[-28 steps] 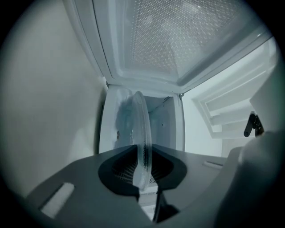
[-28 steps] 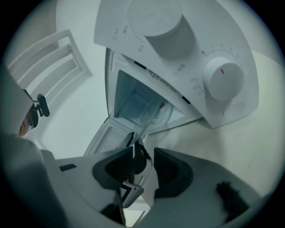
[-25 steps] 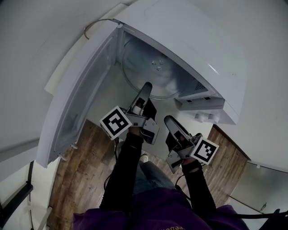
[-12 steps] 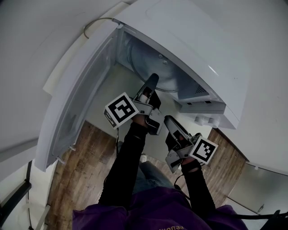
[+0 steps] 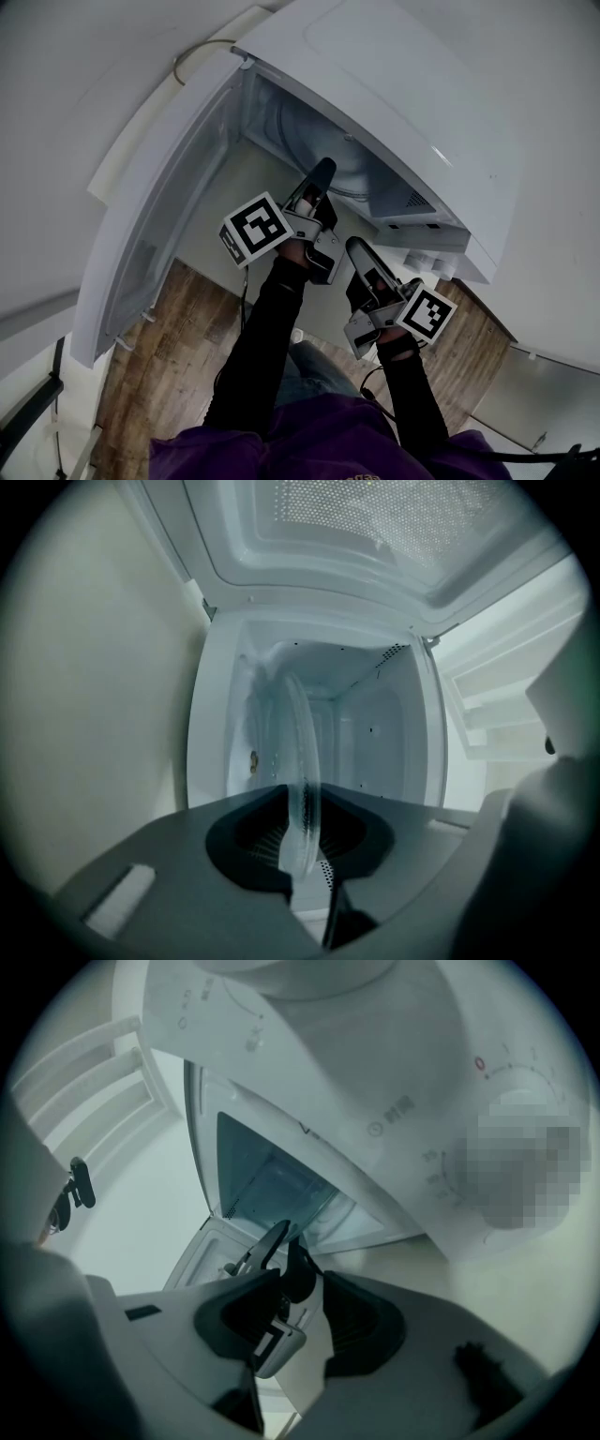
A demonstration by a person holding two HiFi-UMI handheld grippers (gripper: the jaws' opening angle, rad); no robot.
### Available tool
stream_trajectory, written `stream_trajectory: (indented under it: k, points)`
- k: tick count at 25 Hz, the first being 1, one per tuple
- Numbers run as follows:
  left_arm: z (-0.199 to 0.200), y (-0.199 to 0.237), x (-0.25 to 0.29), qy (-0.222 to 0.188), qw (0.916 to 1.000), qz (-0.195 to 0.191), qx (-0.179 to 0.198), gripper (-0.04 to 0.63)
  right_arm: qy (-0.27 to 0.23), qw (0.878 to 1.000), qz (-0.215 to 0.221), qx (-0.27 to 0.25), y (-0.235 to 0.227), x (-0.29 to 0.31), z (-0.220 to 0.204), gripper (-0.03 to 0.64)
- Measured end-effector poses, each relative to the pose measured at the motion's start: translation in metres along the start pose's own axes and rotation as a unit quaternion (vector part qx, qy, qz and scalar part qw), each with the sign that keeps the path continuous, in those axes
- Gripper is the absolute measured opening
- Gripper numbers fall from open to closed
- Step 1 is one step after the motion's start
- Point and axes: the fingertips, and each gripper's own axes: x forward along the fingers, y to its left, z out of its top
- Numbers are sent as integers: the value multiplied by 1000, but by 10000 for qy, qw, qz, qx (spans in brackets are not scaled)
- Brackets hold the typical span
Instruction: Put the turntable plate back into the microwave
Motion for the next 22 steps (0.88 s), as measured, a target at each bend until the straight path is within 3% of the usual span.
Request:
stream_trajectory:
  k: [10,15,22]
  points:
    - [2,4,7,85,9999,86,-46,63,-263,9996,-8,92,0,17,17,144]
    - [0,9,10,112,9996,233,-138,65,-254,9988,-62,-421,5,33,23,144]
    - [2,15,9,116,9991,335,-253,61,-370,9982,-193,-437,4,50,22,143]
